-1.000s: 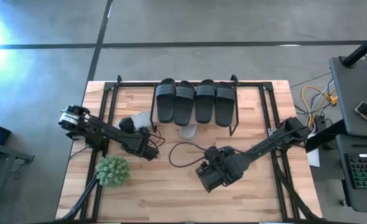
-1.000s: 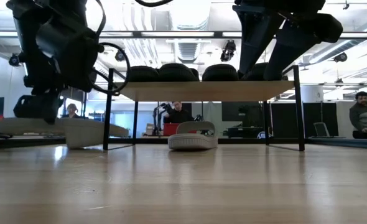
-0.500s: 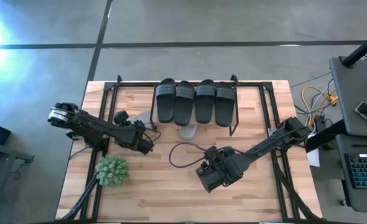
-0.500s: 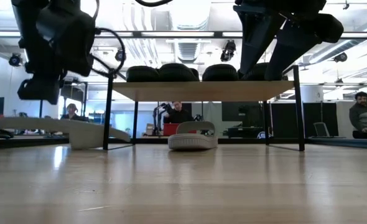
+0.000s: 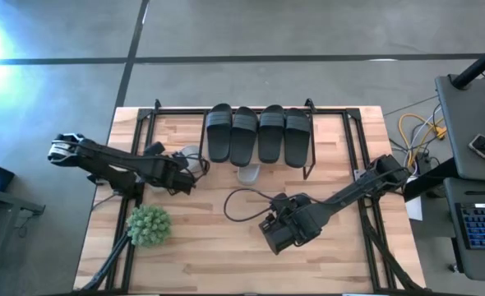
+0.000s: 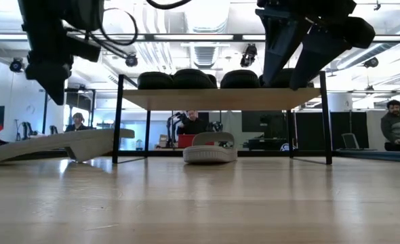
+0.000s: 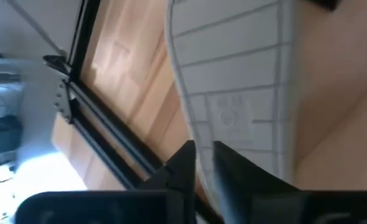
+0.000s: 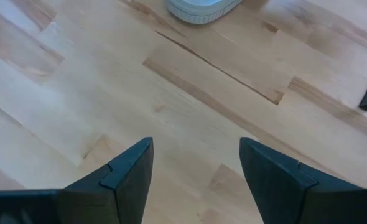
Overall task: Pick and place slides into the shelf
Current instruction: Put the gray slipper under the shelf
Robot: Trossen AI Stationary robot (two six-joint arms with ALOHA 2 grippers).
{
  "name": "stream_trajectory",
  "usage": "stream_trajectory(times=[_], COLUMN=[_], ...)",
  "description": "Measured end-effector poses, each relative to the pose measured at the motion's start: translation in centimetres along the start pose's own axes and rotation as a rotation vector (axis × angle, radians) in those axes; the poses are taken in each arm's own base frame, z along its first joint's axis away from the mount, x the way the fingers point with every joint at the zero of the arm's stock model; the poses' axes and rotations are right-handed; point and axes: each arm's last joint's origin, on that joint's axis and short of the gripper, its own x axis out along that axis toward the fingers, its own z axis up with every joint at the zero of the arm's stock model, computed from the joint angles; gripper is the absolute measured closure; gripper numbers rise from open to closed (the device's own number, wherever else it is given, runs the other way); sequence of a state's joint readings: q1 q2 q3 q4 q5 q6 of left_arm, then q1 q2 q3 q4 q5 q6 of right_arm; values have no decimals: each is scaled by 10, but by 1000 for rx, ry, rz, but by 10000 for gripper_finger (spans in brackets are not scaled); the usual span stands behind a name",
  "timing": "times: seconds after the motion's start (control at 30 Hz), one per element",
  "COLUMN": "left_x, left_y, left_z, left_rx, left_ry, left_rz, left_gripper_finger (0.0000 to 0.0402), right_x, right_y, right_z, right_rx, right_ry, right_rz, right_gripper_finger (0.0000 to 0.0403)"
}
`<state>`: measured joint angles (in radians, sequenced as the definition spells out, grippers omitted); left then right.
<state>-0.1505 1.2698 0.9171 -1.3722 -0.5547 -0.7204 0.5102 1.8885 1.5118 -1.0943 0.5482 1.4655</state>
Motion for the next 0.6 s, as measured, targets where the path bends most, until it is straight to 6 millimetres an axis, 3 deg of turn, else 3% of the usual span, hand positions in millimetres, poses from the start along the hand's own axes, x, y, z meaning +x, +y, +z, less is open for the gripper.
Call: stream_trajectory(times=[0.37, 0.6], left_x=[-1, 19], left_y=[-11, -40], left_z=[12, 13], left_rx=[2, 95], left_ry=[29, 170], left_rz=[-30, -1], left_gripper_finger=[223, 192], right_x=[4, 8], right_y=[-2, -5], right_z=[-2, -6], right_rx=[-10, -19], right_ry=[0, 11], right_rz=[-15, -30], right_gripper_finger=[172, 172])
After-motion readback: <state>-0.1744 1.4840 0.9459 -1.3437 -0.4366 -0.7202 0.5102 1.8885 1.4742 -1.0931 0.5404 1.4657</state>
